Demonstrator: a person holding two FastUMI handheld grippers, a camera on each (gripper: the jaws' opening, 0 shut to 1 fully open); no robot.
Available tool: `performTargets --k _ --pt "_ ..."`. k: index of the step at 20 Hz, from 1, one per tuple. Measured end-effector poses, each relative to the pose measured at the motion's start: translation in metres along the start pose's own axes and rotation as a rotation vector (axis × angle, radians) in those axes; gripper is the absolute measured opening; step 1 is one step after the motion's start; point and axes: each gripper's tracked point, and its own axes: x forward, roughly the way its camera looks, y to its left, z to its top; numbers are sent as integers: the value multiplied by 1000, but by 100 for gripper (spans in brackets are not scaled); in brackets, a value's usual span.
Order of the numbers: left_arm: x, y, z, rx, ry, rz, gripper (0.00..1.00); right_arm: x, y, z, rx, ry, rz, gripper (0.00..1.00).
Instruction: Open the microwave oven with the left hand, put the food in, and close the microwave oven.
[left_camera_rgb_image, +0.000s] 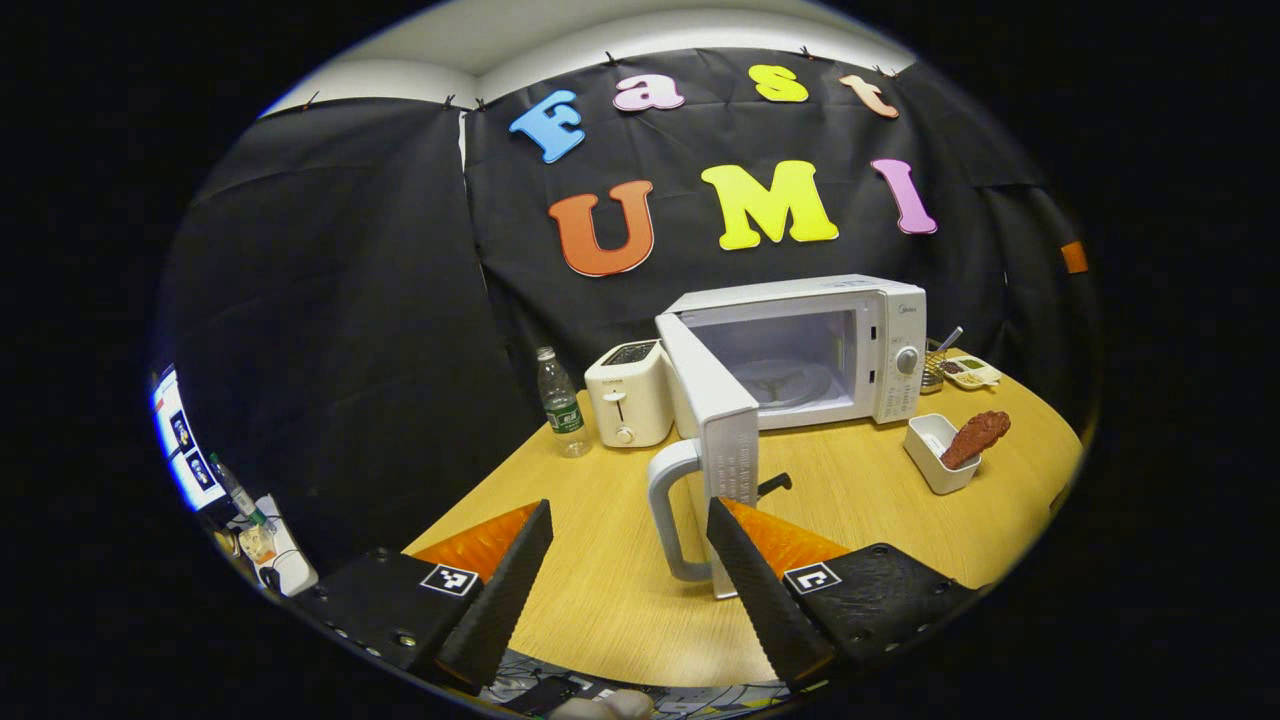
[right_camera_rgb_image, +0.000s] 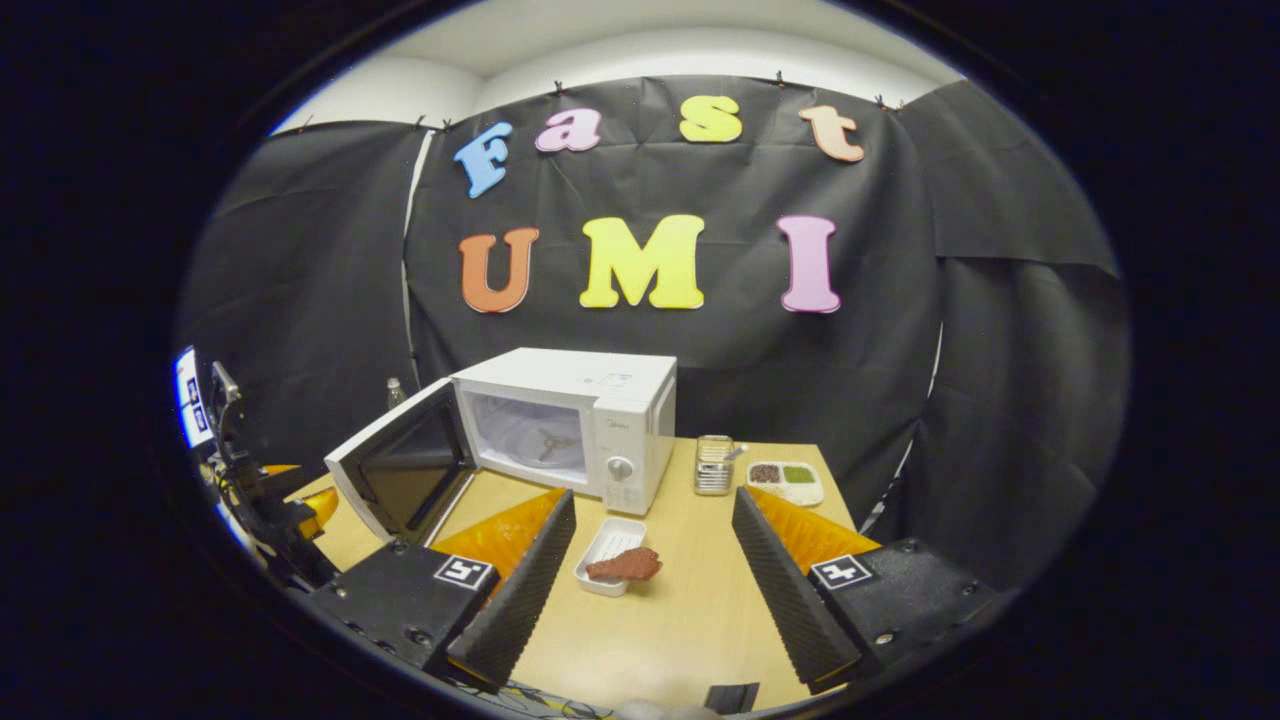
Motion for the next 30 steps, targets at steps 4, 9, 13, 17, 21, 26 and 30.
performTargets --k 4,9,13,17,21,26,30 --pt "-27 7 5 -8 -1 14 95 40 -11 -36 84 89 35 100" --pt "-53 -10 27 -38 -8 35 95 107 -16 -97 205 267 148 84" --pt "-54 -24 47 -25 -3 72 95 157 -17 -132 308 395 211 78" --pt "-50 -30 65 -58 -3 150 95 181 -10 -157 409 516 291 49" --pt "-57 -37 74 -97 4 219 95 188 -1 -172 513 608 347 30" --pt "-68 -29 76 -81 24 306 95 188 -1 -176 642 683 400 7" --pt "-82 -26 72 -71 19 326 95 188 0 -167 597 682 413 14"
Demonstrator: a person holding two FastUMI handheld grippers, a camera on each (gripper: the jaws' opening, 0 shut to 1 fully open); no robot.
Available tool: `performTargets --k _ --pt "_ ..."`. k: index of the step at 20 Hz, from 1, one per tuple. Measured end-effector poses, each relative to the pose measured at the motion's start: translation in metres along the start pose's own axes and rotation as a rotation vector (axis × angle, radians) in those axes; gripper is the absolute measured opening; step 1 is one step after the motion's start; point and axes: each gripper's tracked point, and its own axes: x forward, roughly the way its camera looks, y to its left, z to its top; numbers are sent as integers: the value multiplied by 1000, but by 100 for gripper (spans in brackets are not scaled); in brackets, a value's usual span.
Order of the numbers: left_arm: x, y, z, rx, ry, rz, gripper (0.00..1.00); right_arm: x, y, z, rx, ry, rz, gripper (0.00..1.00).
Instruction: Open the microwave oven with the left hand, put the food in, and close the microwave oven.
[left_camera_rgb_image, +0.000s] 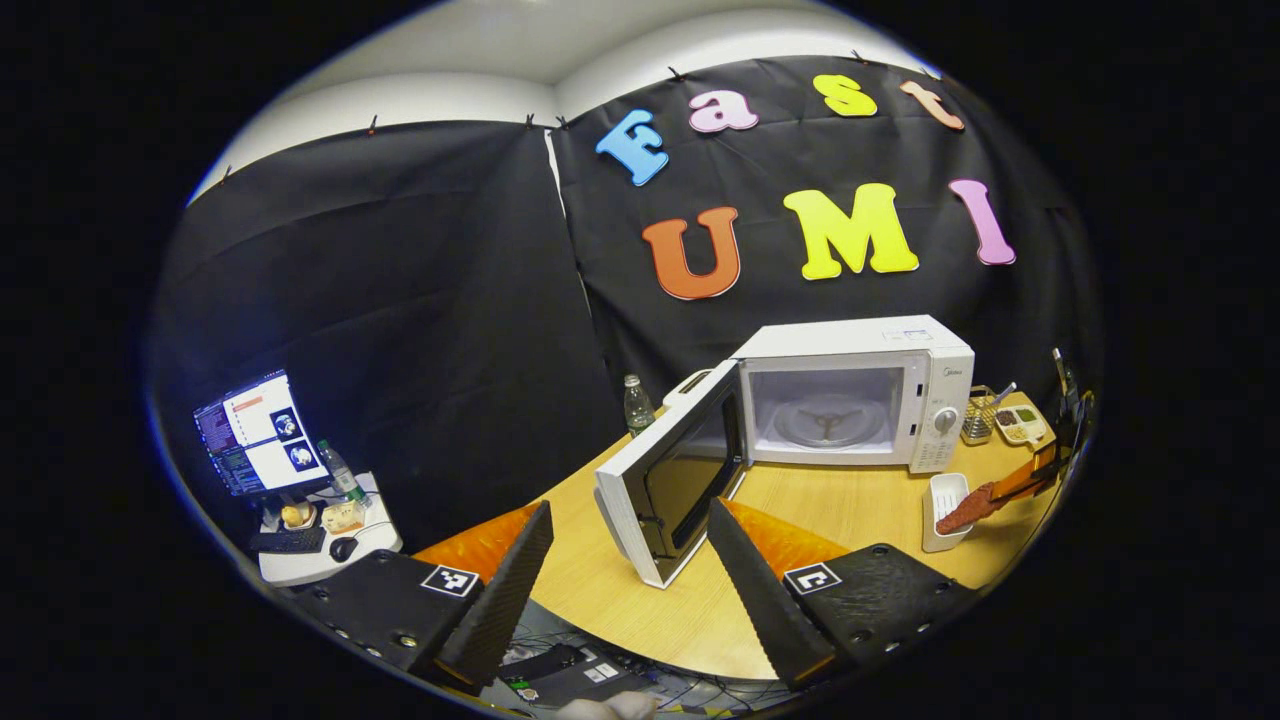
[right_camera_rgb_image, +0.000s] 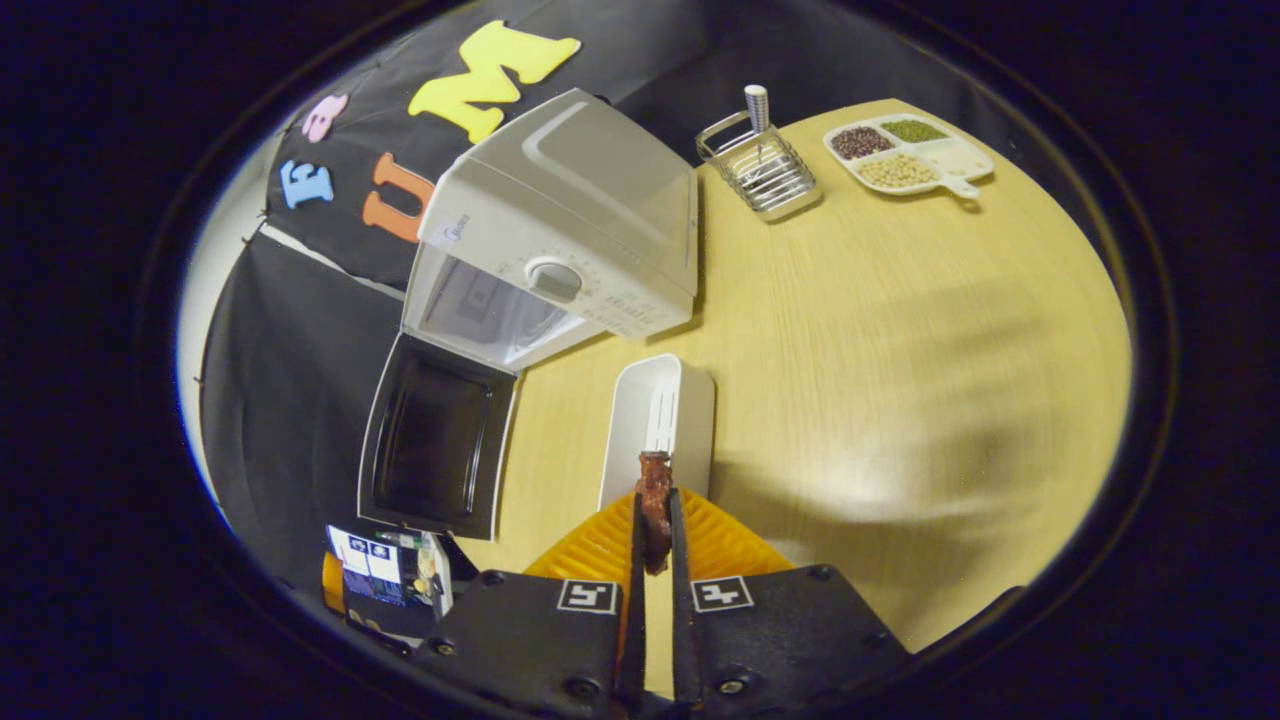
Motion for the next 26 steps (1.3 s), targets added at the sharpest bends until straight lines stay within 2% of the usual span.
performTargets --k 4,8,12,15,17,21,26 --pt "6 3 -1 -8 -9 -31 95 -11 24 7 -63 -42 -5 13" --pt "24 6 5 -6 -41 -124 95 -21 63 16 -64 -138 -7 13" --pt "41 18 10 31 -74 -234 95 -27 117 32 -24 -305 -17 13" --pt "55 29 13 62 -95 -310 95 -12 156 45 -3 -445 -24 13" --pt "65 36 13 75 -102 -344 95 11 179 55 15 -535 -19 13" --pt "85 56 11 102 -96 -384 95 84 211 73 151 -645 3 13" --pt "108 76 13 117 -95 -388 95 191 224 98 279 -725 -30 13"
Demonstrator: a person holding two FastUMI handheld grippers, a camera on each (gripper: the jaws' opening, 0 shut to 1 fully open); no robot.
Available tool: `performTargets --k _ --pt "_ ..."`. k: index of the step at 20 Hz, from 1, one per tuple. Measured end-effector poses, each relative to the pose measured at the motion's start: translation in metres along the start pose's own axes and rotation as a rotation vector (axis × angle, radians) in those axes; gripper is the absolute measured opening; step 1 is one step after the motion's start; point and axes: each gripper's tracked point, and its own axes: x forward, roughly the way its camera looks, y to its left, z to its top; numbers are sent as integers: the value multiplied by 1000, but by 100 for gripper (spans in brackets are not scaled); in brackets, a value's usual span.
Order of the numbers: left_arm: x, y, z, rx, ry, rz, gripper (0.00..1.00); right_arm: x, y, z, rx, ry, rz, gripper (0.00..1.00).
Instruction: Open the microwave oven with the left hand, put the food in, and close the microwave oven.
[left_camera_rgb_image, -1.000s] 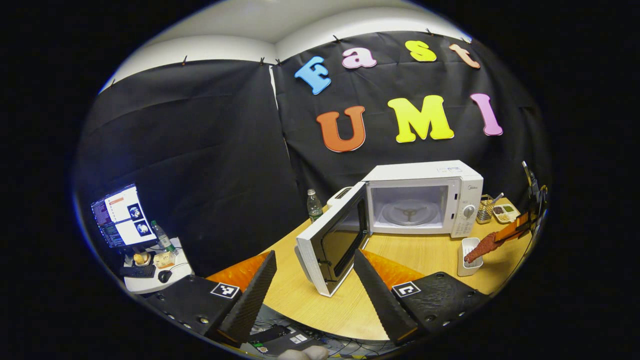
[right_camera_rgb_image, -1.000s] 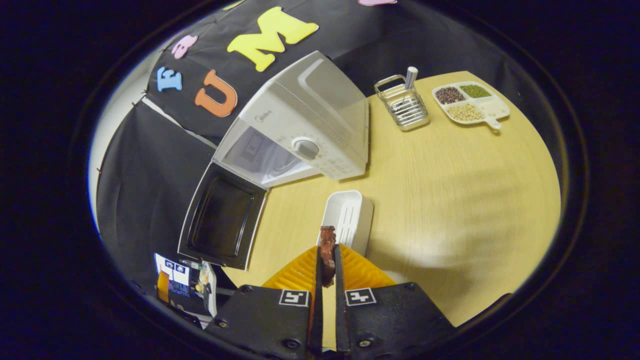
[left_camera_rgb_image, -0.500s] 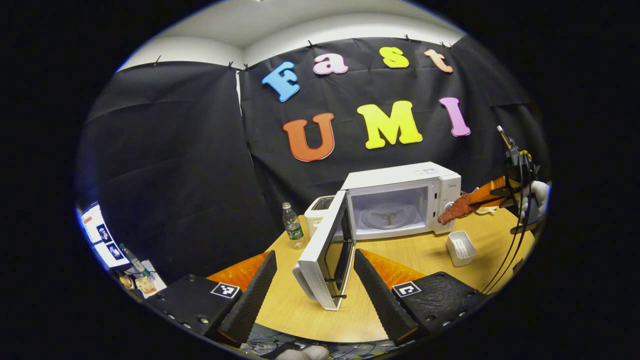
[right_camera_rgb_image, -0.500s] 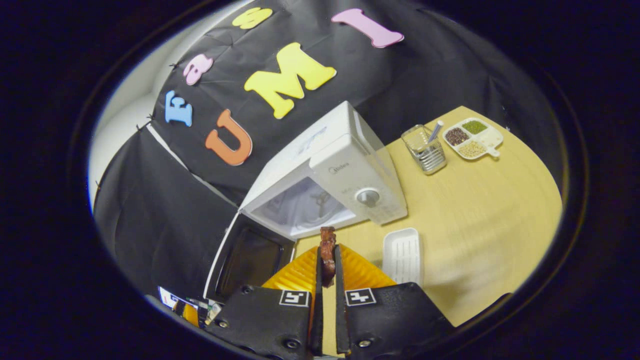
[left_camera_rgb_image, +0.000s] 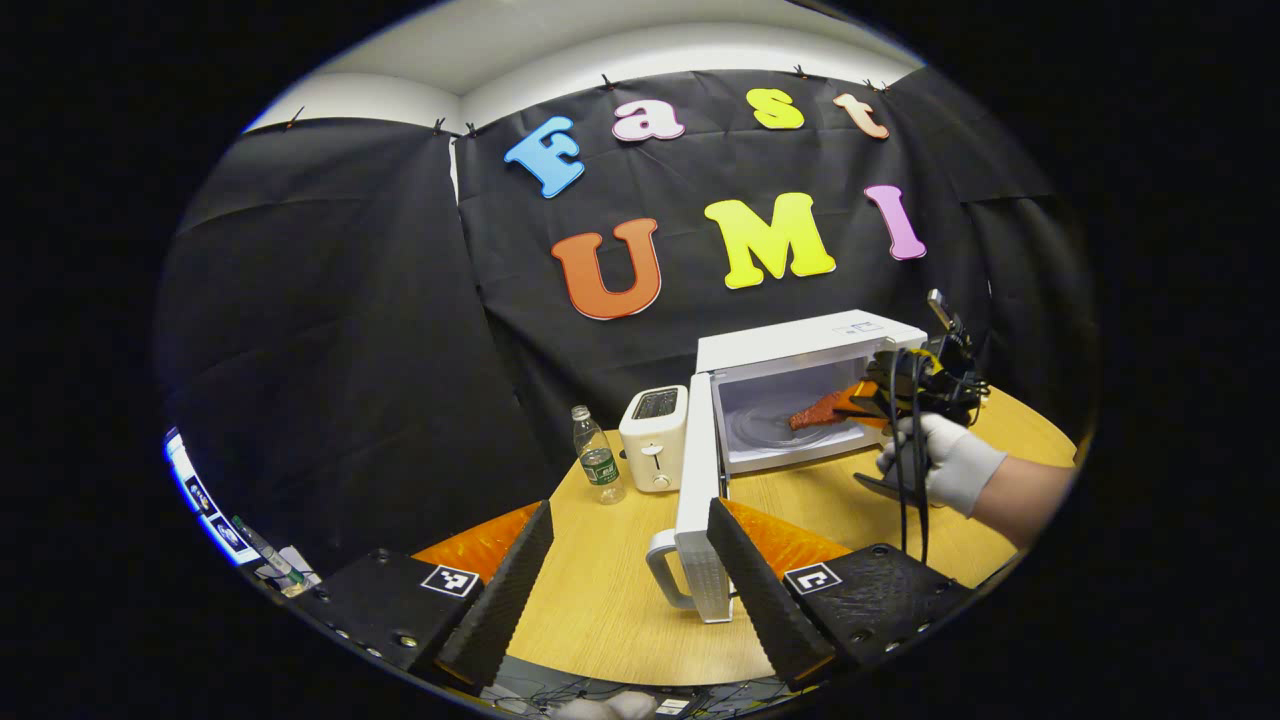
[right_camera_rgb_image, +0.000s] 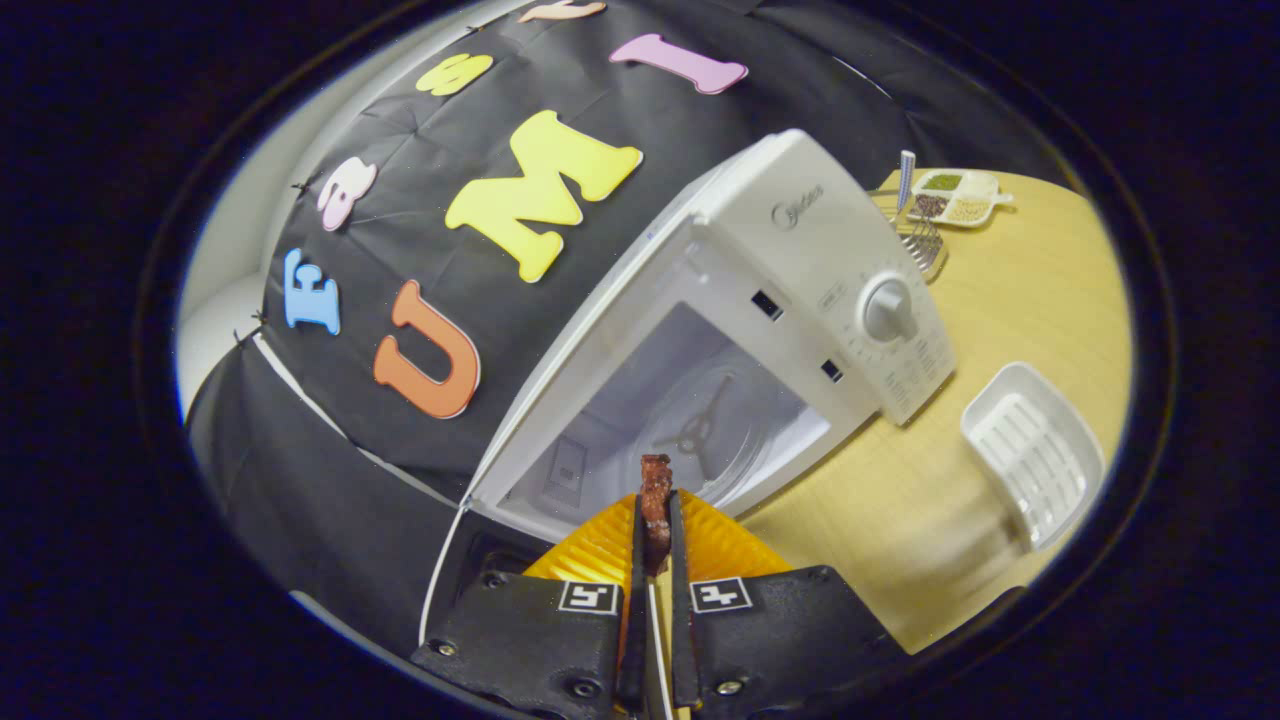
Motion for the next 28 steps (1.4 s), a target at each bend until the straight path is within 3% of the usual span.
performTargets --k 4,7,10,11,12,13,14,15,16,18,19,21,23,24,28 --pt "14 12 0 -19 -10 6 95 64 -2 -26 13 -38 -44 13" --pt "23 21 -1 -12 -20 21 95 87 0 -28 -36 -88 -50 13" --pt "26 27 -5 -17 -28 35 95 99 -8 -20 -149 -153 -98 14" --pt "27 28 -8 -24 -21 36 95 102 -11 -15 -200 -167 -114 7" --pt "27 28 -10 -30 -19 36 95 104 -15 -10 -260 -179 -138 20" --pt "29 29 -13 -33 -13 39 95 106 -17 -4 -322 -199 -160 24" --pt "29 31 -15 -32 -9 46 95 107 -18 2 -373 -214 -176 16" --pt "29 32 -17 -34 -7 50 95 107 -18 5 -417 -223 -183 19" --pt "30 33 -16 -33 -9 57 95 106 -17 8 -456 -237 -192 32" --pt "31 32 -20 -30 -4 61 95 103 -15 20 -556 -273 -211 43" --pt "34 32 -20 -27 -1 61 95 101 -9 23 -586 -280 -200 62" --pt "35 31 -17 -20 -14 64 95 94 1 19 -617 -256 -162 60" --pt "34 31 -16 -27 -20 68 95 82 0 18 -643 -225 -161 68" --pt "33 31 -15 -31 -23 68 95 73 1 18 -654 -205 -164 77" --pt "27 36 -13 -42 -34 83 95 16 14 33 -723 -151 -139 86"
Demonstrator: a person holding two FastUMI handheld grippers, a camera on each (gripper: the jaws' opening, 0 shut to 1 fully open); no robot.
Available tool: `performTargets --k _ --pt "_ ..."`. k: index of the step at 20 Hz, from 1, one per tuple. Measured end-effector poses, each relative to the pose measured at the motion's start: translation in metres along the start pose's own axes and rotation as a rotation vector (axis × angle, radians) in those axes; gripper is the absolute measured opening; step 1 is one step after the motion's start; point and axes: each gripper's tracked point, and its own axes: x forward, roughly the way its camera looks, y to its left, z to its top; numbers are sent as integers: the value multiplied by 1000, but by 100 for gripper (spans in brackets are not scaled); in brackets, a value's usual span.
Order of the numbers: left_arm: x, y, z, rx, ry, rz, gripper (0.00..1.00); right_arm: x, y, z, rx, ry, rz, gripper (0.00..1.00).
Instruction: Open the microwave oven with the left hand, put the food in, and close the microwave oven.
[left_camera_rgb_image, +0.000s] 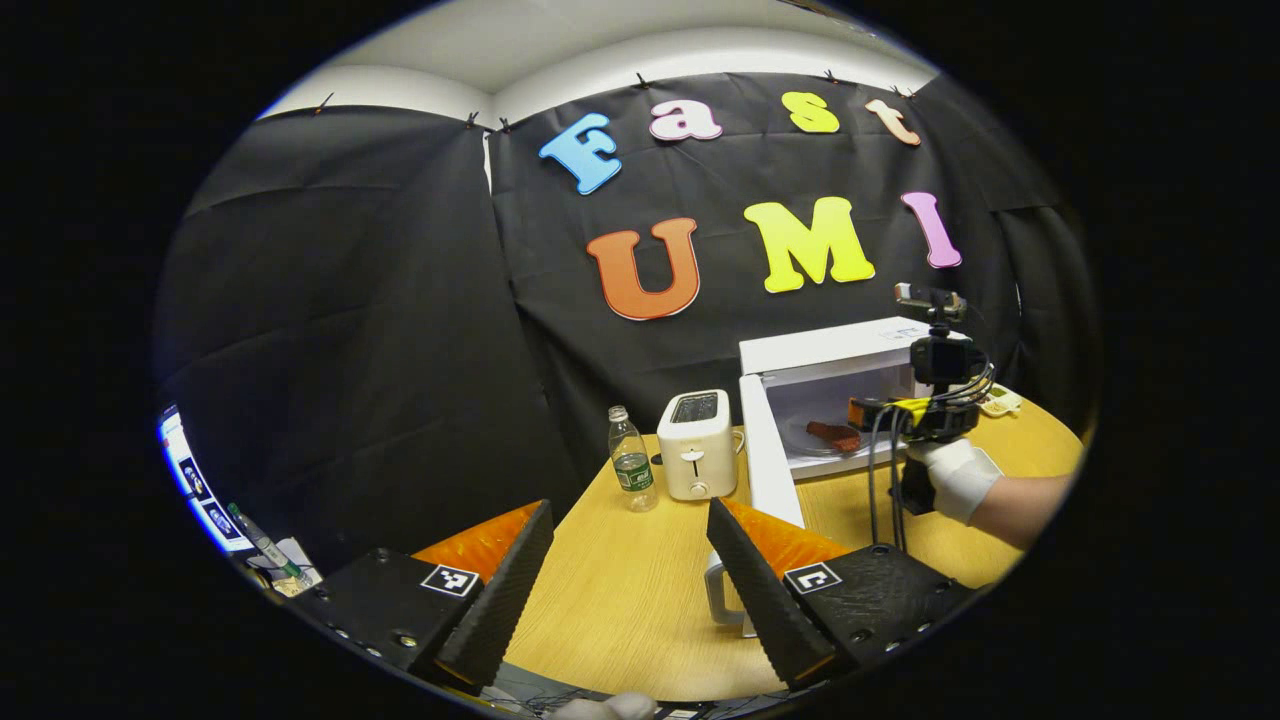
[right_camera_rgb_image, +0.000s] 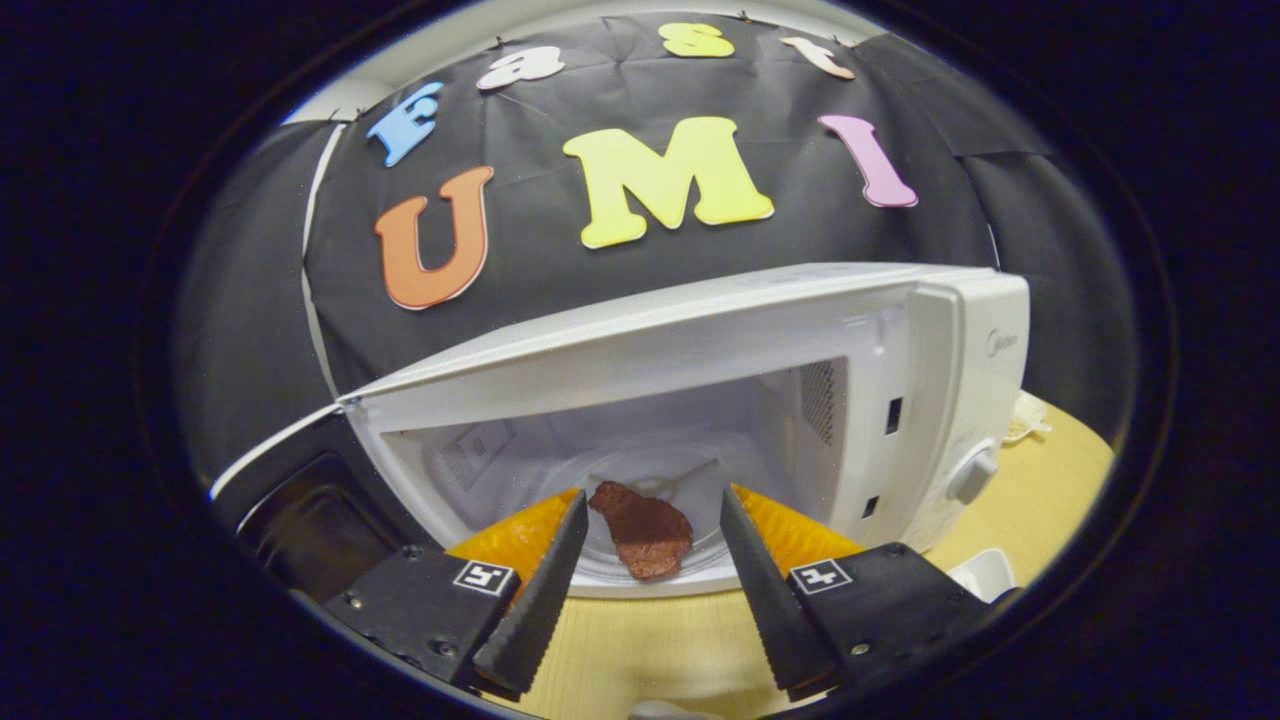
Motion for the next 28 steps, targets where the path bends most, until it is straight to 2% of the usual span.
performTargets --k 1,3,4,5,6,7,8,9,14,19,23,24,25,27,28 --pt "-2 2 -1 -3 -4 1 95 -16 -6 8 -29 1 10 90" --pt "-5 8 0 -17 -7 11 95 -51 -19 29 -85 12 27 93" --pt "-7 10 0 -23 -9 20 95 -71 -26 40 -114 18 36 87" --pt "-7 14 -2 -28 -9 26 95 -92 -34 51 -132 20 42 98" --pt "-7 16 -3 -31 -12 32 95 -114 -43 62 -145 19 43 98" --pt "-6 18 -4 -33 -11 35 95 -137 -50 71 -157 23 54 91" --pt "-5 16 -5 -33 -15 30 95 -160 -58 81 -172 26 55 91" --pt "-3 17 -9 -34 -14 29 95 -180 -67 89 -189 28 64 98" --pt "10 19 -27 -37 -4 34 95 -267 -111 127 -208 10 45 98" --pt "25 17 -46 -76 24 33 95 -306 -130 132 -221 25 35 99" --pt "35 11 -57 -85 50 32 95 -321 -138 125 -230 42 29 99" --pt "38 9 -56 -84 50 27 100 -322 -139 124 -227 46 32 99" --pt "39 7 -56 -87 52 16 95 -323 -140 123 -222 52 33 99" --pt "42 -2 -60 -86 64 -19 92 -323 -141 122 -213 60 39 99" --pt "44 -7 -62 -87 71 -44 69 -324 -142 123 -210 58 40 99"
